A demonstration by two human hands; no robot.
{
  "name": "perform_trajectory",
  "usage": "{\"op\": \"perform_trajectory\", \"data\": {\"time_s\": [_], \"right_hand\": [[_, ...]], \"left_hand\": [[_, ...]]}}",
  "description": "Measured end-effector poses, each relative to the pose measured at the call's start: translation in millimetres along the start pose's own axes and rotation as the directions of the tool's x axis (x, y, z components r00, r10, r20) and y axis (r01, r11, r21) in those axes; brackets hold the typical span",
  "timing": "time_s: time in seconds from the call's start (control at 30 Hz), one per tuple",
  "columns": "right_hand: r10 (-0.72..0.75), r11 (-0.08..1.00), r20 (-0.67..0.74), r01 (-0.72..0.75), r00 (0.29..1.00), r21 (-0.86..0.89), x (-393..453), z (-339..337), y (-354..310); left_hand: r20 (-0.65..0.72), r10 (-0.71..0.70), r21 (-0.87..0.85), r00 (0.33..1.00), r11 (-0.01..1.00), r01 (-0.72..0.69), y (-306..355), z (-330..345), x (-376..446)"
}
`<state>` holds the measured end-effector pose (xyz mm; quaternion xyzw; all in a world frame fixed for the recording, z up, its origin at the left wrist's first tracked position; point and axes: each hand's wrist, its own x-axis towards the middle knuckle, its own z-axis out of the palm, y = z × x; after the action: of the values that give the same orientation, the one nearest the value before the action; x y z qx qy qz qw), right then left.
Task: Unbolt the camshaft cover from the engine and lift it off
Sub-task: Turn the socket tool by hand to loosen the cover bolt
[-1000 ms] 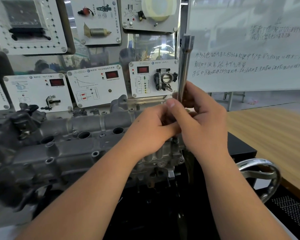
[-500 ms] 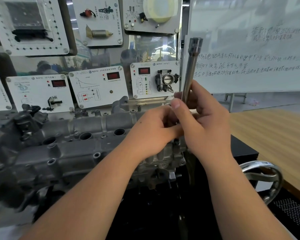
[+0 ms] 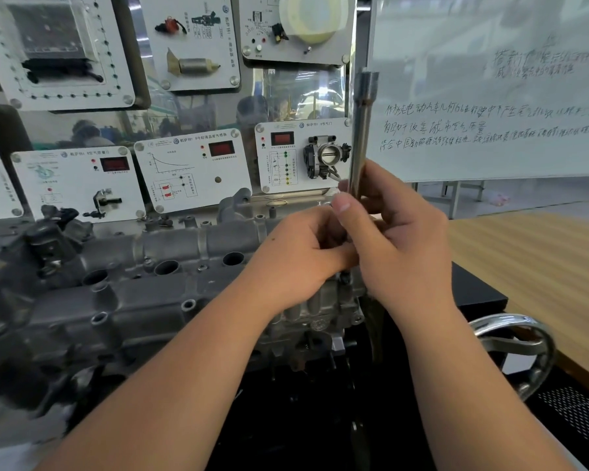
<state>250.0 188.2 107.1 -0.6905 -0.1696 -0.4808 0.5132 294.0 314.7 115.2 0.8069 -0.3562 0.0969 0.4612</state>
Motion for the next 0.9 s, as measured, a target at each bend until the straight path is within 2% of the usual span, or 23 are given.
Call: {"op": "perform_trajectory", "data": {"time_s": [0.07,0.23,0.4,0.57,0.73,0.9], "right_hand": [[0.006,1.0,-0.026,-0.006,1.0,-0.018,-0.1,-0.7,1.5],[-0.005,1.0,-0.017,0.004,1.0,-0.009,-3.2,2.9,-0.8],[0.046,0.998,-0.026,-0.045,0.999,0.04,-1.5,0.5,-0.4],[0.055,0.998,-0.025,-0.055,0.998,0.017,-0.4,-1.7,2.4],[-0.005,0.999,0.018,0.006,1.0,-0.039,0.3,-3.2,4.4],[0.033,0.999,-0.01,-0.033,0.999,-0.005,-0.3,-1.5,2.8]], "left_hand": [[-0.023,-0.012,0.01,1.0,1.0,0.012,-0.7,0.2,0.0],[0.032,-0.023,-0.133,0.999,0.991,0.027,-4.5,-2.8,-1.4],[0.004,-0.02,-0.113,1.0,0.993,0.02,-2.9,-1.1,-1.0],[-0.021,-0.008,-0.054,1.0,0.999,0.007,-2.4,1.7,0.5],[0.026,-0.047,-0.193,0.999,0.98,0.051,-6.9,-2.0,-2.0],[0.033,-0.043,-0.168,0.999,0.985,0.048,-4.8,-2.4,-3.1]]}}
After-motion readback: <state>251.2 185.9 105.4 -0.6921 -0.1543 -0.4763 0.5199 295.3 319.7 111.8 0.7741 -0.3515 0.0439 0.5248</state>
